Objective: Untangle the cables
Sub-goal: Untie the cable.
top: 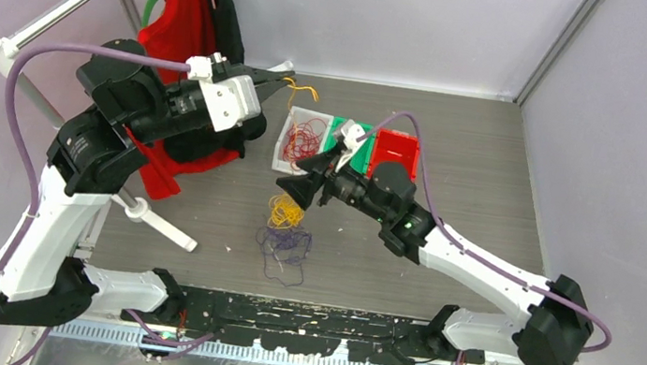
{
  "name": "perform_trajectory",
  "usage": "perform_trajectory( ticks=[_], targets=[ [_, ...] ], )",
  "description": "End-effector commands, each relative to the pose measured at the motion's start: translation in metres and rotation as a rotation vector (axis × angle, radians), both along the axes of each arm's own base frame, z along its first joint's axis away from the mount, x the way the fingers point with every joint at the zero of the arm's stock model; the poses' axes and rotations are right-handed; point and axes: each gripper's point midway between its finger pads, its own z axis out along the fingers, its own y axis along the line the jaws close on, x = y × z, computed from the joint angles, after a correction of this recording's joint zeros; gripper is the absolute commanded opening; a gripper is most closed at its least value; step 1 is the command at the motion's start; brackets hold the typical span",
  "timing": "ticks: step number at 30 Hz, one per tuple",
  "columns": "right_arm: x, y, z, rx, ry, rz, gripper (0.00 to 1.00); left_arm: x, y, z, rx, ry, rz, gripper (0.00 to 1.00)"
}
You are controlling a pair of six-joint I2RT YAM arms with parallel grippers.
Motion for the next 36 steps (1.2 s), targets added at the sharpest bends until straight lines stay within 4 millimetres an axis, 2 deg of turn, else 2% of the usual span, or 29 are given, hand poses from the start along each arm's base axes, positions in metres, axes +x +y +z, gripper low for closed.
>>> perform_trajectory(
  ticks=[1,5,12,18,24,27,28,32,36],
  targets=[
    [0.005,0.019,0.026,0.072,-0.032,0.04,0.66,-0.017,0.001,0.019,-0.046,-0.011,-0.058,0.0],
    [0.009,0.024,-0.004,-0.002,0.017,0.047,0.54,-0.023,0.001,0.027,-0.065,-0.01,-0.085,0.0],
    [0.027,0.018,-0.072,-0.117,0.076,-0.059,0.51,-0.036,0.003,0.056,-0.135,-0.014,-0.128,0.0],
    [0.047,0.003,-0.133,-0.202,0.076,-0.187,0.4,-0.043,0.01,0.076,-0.198,0.003,-0.132,0.0],
    [0.047,-0.014,-0.18,-0.28,0.132,-0.247,0.42,-0.049,0.021,0.096,-0.228,-0.065,-0.109,0.0],
    [0.043,-0.026,-0.203,-0.301,0.165,-0.277,0.44,-0.056,0.034,0.121,-0.277,-0.146,-0.087,0.0],
    [0.042,-0.029,-0.209,-0.303,0.174,-0.285,0.44,-0.046,0.027,0.122,-0.275,-0.156,-0.075,0.0],
    [0.037,-0.04,-0.23,-0.312,0.21,-0.315,0.47,-0.042,0.041,0.155,-0.344,-0.288,-0.001,0.0],
    [0.036,-0.044,-0.231,-0.317,0.206,-0.325,0.51,-0.047,0.061,0.191,-0.423,-0.427,0.069,0.0]
  ],
)
